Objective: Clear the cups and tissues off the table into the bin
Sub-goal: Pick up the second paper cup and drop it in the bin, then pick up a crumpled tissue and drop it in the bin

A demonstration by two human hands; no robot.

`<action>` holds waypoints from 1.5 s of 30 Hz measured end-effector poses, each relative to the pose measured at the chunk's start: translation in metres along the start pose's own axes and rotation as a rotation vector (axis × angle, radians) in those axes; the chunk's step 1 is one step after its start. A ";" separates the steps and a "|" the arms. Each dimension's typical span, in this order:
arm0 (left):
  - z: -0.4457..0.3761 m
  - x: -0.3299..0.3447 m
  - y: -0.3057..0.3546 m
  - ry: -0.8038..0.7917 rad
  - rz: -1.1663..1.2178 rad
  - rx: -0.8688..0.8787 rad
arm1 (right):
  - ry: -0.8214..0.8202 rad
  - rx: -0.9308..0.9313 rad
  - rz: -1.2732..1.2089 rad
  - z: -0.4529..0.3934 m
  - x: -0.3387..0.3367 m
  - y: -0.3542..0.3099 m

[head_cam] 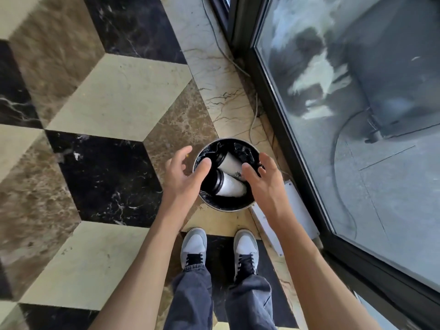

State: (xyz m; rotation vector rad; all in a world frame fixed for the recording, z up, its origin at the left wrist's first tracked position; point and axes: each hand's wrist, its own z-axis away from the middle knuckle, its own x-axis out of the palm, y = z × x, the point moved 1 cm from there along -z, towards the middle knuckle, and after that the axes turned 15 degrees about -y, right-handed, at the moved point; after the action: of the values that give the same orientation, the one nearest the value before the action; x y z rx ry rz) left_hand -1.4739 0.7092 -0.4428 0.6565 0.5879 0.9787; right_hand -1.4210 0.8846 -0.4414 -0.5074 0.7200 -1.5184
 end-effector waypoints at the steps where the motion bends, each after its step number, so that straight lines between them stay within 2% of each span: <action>1: 0.008 -0.003 0.016 0.004 0.003 0.031 | 0.006 -0.036 0.014 0.007 -0.003 -0.018; 7: 0.086 -0.029 0.141 0.098 0.006 0.255 | 0.025 -0.289 0.119 0.080 -0.024 -0.148; 15: 0.255 -0.083 0.336 0.197 -0.002 0.637 | 0.052 -0.581 0.134 0.264 -0.048 -0.345; 22: 0.392 -0.132 0.435 0.266 0.037 0.874 | 0.015 -0.847 0.153 0.410 -0.035 -0.463; 27: 0.452 -0.164 0.462 0.301 0.005 0.985 | 0.028 -1.011 0.177 0.467 -0.019 -0.507; 34: 0.498 -0.193 0.470 0.359 0.044 1.009 | -0.021 -1.084 0.177 0.500 0.005 -0.524; 39: 0.523 -0.206 0.450 0.487 0.057 0.977 | -0.161 -1.158 0.227 0.515 0.028 -0.533; 45: 0.574 -0.209 0.406 0.696 0.139 0.923 | -0.427 -1.167 0.300 0.530 0.064 -0.530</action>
State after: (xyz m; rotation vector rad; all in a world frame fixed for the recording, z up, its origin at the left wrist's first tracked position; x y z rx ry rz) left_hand -1.3827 0.5519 0.2673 1.1794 1.6790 1.0405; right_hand -1.4322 0.7406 0.2967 -1.4564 1.2304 -0.5412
